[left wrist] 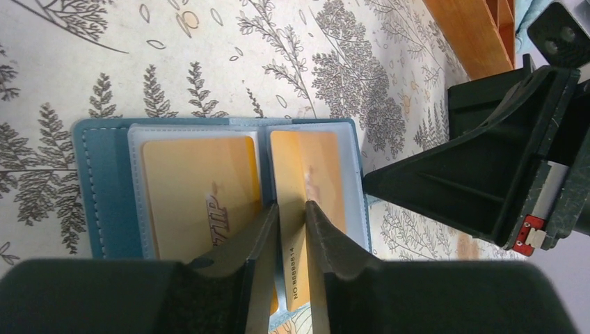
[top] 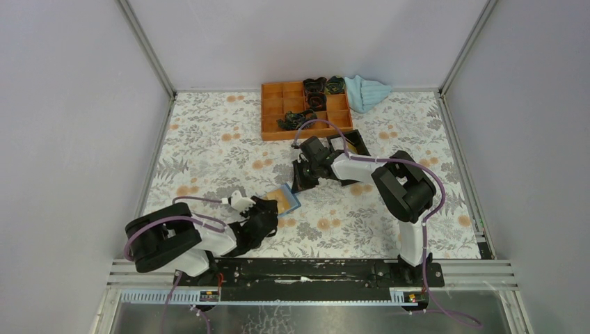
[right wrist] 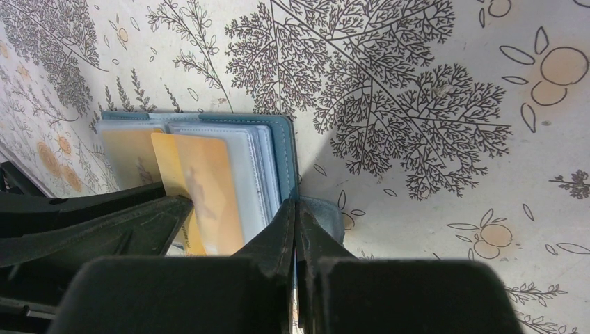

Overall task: Put the credit cards into the card holder
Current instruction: Insert the credit card into the card holder.

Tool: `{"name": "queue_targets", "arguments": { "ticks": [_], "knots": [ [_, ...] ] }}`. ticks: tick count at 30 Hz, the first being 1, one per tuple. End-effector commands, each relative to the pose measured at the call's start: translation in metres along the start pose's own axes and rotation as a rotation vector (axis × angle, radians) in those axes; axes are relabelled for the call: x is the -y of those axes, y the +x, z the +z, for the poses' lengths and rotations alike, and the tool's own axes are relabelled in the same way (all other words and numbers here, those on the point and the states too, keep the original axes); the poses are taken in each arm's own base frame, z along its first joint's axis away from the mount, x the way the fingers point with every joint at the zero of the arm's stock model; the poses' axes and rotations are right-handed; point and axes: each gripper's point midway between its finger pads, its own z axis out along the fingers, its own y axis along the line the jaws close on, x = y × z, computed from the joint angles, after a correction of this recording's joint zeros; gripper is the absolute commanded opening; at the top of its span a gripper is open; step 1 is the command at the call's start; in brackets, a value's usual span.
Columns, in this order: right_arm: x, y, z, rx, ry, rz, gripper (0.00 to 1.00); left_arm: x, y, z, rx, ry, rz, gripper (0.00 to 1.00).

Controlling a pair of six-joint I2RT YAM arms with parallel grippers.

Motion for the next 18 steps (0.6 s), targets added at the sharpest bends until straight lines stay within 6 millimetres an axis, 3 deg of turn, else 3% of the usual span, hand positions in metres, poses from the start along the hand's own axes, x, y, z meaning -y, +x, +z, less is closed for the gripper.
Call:
{"name": "queue_targets", "arguments": {
  "ticks": [1, 6, 18],
  "knots": [
    [0.017, 0.007, 0.015, -0.010, 0.071, -0.025, 0.00, -0.035, 0.022, -0.008, -0.111, -0.080, 0.179, 0.34],
    [0.017, 0.008, 0.015, -0.011, 0.070, -0.024, 0.00, -0.034, 0.017, -0.011, -0.102, -0.076, 0.176, 0.46],
    [0.016, 0.008, 0.014, -0.008, 0.071, -0.021, 0.00, -0.015, 0.018, -0.008, -0.103, -0.050, 0.203, 0.49]
  ]
}}
